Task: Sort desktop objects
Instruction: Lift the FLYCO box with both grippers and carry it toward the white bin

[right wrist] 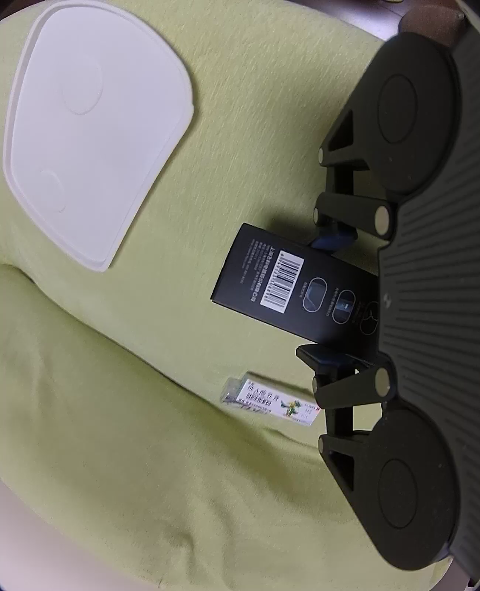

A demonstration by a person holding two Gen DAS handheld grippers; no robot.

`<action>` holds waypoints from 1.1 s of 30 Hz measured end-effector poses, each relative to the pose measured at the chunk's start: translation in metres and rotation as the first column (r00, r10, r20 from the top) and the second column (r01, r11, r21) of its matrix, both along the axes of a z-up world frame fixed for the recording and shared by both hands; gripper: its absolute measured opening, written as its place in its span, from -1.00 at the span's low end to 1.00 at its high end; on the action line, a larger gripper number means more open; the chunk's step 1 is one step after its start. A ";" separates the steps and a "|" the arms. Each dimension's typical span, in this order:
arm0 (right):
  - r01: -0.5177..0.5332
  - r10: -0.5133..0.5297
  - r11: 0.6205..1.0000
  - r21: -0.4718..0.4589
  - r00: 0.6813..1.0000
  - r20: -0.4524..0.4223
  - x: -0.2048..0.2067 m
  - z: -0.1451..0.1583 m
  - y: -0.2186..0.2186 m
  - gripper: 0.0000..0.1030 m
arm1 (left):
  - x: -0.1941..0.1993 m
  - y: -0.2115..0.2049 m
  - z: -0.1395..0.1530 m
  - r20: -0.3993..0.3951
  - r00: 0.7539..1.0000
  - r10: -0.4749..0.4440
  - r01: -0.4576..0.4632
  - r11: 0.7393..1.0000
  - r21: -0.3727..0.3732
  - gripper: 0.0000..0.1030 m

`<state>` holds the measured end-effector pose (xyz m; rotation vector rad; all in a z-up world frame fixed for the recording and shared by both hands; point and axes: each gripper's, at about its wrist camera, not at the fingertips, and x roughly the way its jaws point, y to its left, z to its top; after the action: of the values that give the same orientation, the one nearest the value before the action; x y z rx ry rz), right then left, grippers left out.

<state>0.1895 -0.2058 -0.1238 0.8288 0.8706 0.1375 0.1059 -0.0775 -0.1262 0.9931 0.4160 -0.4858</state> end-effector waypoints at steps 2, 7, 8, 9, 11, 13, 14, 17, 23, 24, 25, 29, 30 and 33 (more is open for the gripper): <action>0.001 -0.001 1.000 0.013 1.000 -0.016 0.001 -0.004 -0.002 -0.06 | 0.002 0.001 -0.003 -0.004 1.000 -0.009 0.009 1.000 0.017 0.04; 0.003 -0.002 0.998 0.055 0.999 -0.034 0.006 -0.012 -0.004 0.02 | 0.009 0.007 -0.004 -0.011 1.000 -0.009 0.009 1.000 0.012 0.03; 0.009 -0.006 0.998 0.064 0.999 -0.045 0.007 -0.016 -0.005 0.11 | 0.010 0.009 -0.004 -0.012 1.000 -0.009 0.009 1.000 0.013 0.03; 0.014 -0.010 0.997 0.078 0.999 -0.054 0.009 -0.019 -0.005 0.02 | 0.012 0.010 -0.005 -0.014 1.000 -0.008 0.008 1.000 0.012 0.03; 0.018 -0.015 0.995 0.093 0.999 -0.041 0.006 -0.018 -0.004 -0.08 | 0.014 0.013 -0.004 -0.015 1.000 -0.008 0.008 1.000 0.009 0.03; 0.026 -0.024 0.998 0.055 0.999 -0.028 0.003 -0.012 0.000 -0.08 | 0.017 0.014 -0.003 -0.014 1.000 -0.010 0.010 1.000 0.003 0.03; 0.033 -0.032 0.998 0.048 0.999 -0.019 0.001 -0.010 0.001 -0.08 | 0.018 0.014 -0.003 -0.009 1.000 -0.012 0.012 1.000 0.002 0.03; 0.052 -0.052 0.998 0.044 0.999 0.003 -0.007 -0.005 -0.001 -0.08 | 0.019 0.016 0.001 0.003 1.000 -0.020 0.020 1.000 -0.008 0.03; 0.105 -0.106 0.993 0.045 0.994 0.035 -0.027 0.001 -0.017 -0.08 | 0.015 0.010 0.007 0.031 0.996 -0.082 0.082 0.997 -0.012 0.03; 0.117 -0.119 0.992 0.044 0.992 0.042 -0.034 0.004 -0.021 -0.08 | 0.013 0.008 0.008 0.039 0.994 -0.099 0.100 0.995 -0.013 0.03; 0.132 -0.134 0.990 0.044 0.990 0.049 -0.040 0.006 -0.025 -0.08 | 0.011 0.006 0.009 0.046 0.992 -0.117 0.118 0.993 -0.013 0.03; 0.209 -0.214 0.976 0.062 0.974 0.077 -0.074 0.012 -0.047 -0.08 | 0.001 -0.006 0.013 0.082 0.975 -0.207 0.207 0.978 0.001 0.03; 0.235 -0.240 0.970 0.069 0.967 0.083 -0.085 0.013 -0.054 -0.08 | -0.003 -0.011 0.013 0.090 0.967 -0.237 0.237 0.972 0.007 0.03; 0.318 -0.326 0.944 0.082 0.940 0.098 -0.122 0.017 -0.076 -0.07 | -0.016 -0.027 0.017 0.110 0.938 -0.329 0.328 0.944 0.028 0.03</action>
<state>0.0675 -0.2817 -0.1070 1.0049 0.6186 -0.0765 0.0900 -0.1041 -0.1095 1.0991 0.1479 -0.7256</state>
